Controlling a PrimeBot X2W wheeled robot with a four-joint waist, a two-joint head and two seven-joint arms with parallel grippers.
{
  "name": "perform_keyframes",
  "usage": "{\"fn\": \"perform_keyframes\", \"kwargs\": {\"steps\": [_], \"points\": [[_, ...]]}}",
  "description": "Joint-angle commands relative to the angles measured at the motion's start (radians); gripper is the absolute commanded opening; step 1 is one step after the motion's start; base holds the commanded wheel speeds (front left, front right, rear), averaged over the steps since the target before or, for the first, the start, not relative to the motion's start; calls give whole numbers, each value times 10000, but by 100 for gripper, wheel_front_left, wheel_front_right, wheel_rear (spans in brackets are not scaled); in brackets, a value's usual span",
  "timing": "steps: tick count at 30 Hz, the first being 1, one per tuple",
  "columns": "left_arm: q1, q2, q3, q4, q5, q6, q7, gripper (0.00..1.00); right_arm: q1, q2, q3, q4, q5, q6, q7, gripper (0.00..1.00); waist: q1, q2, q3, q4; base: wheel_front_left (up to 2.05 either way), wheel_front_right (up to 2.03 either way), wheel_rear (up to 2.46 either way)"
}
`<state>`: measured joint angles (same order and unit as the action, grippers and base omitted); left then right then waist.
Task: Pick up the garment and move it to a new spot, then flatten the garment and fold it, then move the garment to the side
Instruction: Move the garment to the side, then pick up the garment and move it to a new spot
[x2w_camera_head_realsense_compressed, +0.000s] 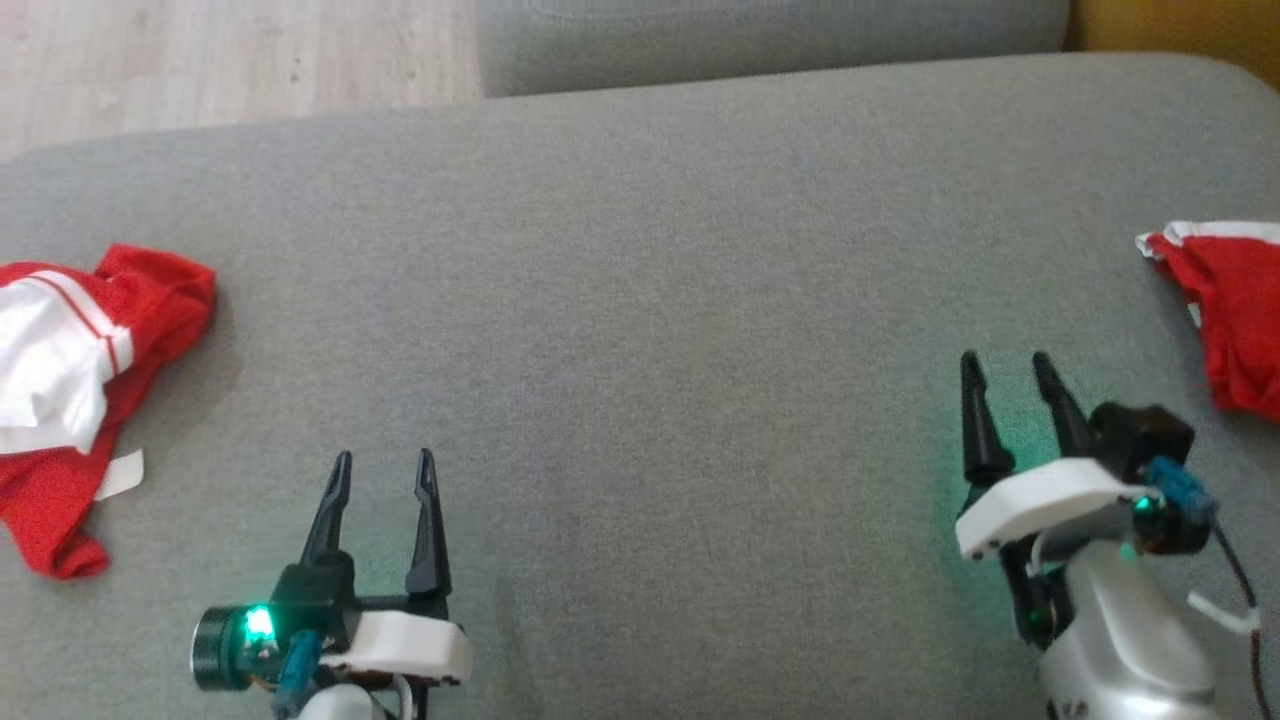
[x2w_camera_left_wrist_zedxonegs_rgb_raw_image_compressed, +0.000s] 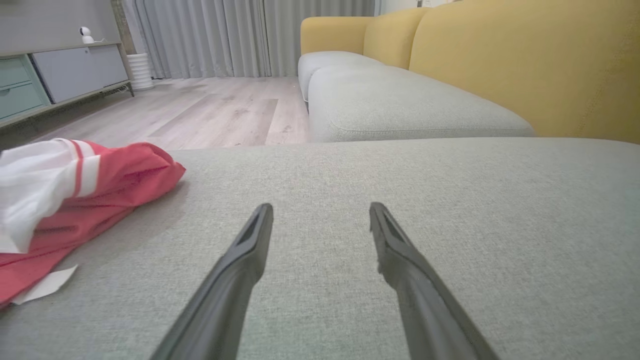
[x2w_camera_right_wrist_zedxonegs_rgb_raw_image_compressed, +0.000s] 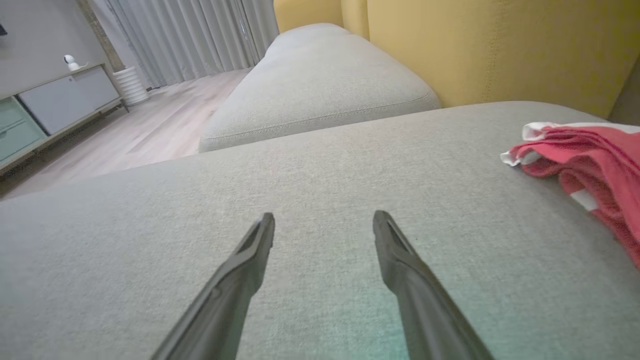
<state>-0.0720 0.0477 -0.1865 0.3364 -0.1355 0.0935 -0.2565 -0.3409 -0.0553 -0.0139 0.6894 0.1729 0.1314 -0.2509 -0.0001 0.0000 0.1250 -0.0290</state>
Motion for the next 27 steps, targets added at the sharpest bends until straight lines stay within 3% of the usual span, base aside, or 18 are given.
{"fn": "perform_keyframes", "kwargs": {"steps": [1, 12, 27], "points": [[-69, 26, 467, -269, -78, 53, -53, 100, 133, 48, 439, -361, 130, -7, -108, 100, 1, 0, -268, 160, 0, 0, 0], [501, 26, 816, -150, -131, 36, -53, 100, 889, 50, 1209, -641, 551, -7, -108, 100, 1, 0, -971, 327, 0, 0, 0], [803, 26, 750, -219, -130, -39, -53, 100, 1283, 50, 1454, -666, 721, -7, -108, 100, 1, 0, -1245, 675, 0, 0, 0]]}}
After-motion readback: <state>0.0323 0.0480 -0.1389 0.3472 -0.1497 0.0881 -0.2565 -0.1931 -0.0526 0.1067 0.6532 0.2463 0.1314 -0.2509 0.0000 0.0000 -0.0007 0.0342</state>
